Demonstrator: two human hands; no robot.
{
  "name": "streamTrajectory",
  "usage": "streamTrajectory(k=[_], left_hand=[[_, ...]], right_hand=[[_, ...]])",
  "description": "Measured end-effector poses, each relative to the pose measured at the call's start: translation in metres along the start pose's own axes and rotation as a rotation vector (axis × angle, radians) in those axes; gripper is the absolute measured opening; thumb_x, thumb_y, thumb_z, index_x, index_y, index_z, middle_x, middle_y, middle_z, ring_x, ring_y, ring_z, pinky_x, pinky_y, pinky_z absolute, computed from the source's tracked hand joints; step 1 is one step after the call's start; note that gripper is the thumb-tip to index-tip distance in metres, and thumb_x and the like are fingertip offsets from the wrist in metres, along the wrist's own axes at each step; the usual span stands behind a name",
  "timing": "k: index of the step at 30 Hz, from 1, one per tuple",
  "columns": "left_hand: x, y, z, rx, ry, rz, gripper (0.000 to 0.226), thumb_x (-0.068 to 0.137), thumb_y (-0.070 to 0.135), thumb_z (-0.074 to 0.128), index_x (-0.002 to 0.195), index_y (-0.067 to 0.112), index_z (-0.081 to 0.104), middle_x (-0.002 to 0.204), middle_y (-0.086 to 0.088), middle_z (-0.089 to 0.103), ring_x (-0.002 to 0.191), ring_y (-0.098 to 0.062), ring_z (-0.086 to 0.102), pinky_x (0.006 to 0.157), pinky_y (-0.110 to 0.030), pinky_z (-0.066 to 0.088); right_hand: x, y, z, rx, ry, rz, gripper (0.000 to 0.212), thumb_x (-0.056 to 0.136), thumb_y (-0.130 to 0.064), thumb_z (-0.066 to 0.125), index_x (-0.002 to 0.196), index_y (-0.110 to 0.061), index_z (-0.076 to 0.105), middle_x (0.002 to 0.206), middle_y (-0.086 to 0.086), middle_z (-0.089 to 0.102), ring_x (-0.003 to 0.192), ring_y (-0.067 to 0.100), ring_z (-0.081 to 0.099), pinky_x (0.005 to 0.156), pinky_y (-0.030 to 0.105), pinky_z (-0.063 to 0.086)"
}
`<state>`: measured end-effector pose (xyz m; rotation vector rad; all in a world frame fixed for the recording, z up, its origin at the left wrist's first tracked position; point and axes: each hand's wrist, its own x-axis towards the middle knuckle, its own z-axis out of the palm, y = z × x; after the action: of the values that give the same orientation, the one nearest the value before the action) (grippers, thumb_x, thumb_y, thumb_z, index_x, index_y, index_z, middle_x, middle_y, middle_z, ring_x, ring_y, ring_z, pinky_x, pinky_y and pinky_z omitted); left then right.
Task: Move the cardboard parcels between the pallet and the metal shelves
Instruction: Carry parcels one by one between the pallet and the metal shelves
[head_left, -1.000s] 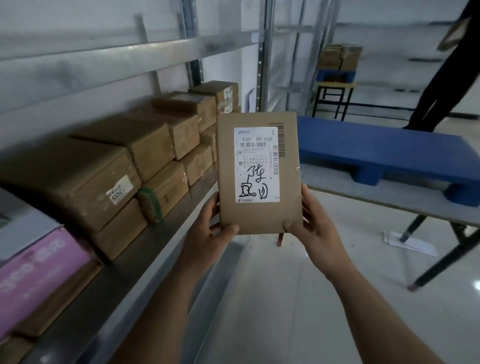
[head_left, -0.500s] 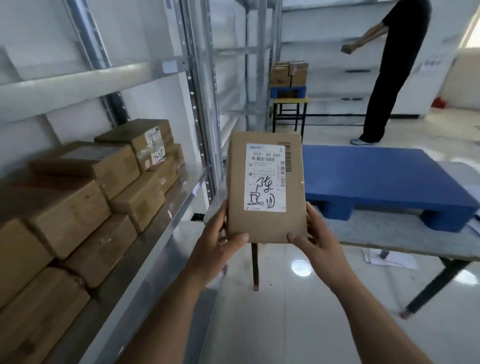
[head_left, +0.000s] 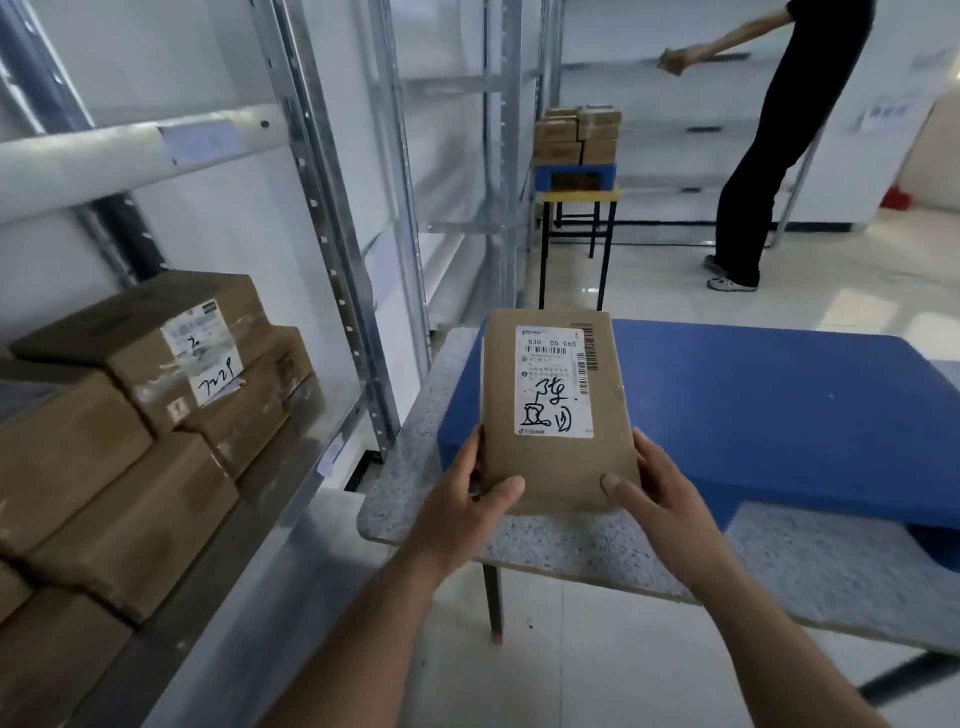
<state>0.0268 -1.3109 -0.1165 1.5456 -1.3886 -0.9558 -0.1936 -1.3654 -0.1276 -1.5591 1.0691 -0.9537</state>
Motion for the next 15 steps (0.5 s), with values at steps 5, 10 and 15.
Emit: streamTrajectory(k=[5,10,15], left_hand=[[0.071,-0.013,-0.012,-0.042,-0.058,-0.004,0.077,0.083,0.055,0.056,0.147,0.040,0.016,0.141,0.013,0.043,0.125,-0.007,0.045,0.102,-0.033,0.040],[0.155,-0.031,-0.029,-0.023,-0.079,-0.039,0.071,0.089,0.045,0.055,0.148,0.033,0.017,0.140,0.011,0.044,0.121,-0.007,0.047,0.096,-0.025,0.043],[0.236,-0.048,-0.051,-0.014,-0.119,-0.077,0.063,0.091,0.046,0.052,0.146,0.032,0.024,0.136,0.015,0.045,0.116,-0.002,0.044,0.088,-0.013,0.036]], right_hand=[[0.061,0.014,0.005,-0.016,0.039,0.036,0.051,0.089,-0.035,0.060,0.135,-0.045,0.040,0.122,-0.023,0.059,0.112,0.001,0.057,0.094,0.031,0.047],[0.139,0.028,0.013,-0.021,0.058,0.096,0.055,0.090,-0.034,0.058,0.141,-0.036,0.037,0.126,-0.015,0.058,0.113,0.006,0.056,0.094,0.035,0.049],[0.219,0.041,0.027,-0.041,0.075,0.159,0.050,0.092,-0.031,0.057,0.137,-0.041,0.037,0.114,-0.024,0.060,0.102,-0.004,0.058,0.075,0.016,0.046]])
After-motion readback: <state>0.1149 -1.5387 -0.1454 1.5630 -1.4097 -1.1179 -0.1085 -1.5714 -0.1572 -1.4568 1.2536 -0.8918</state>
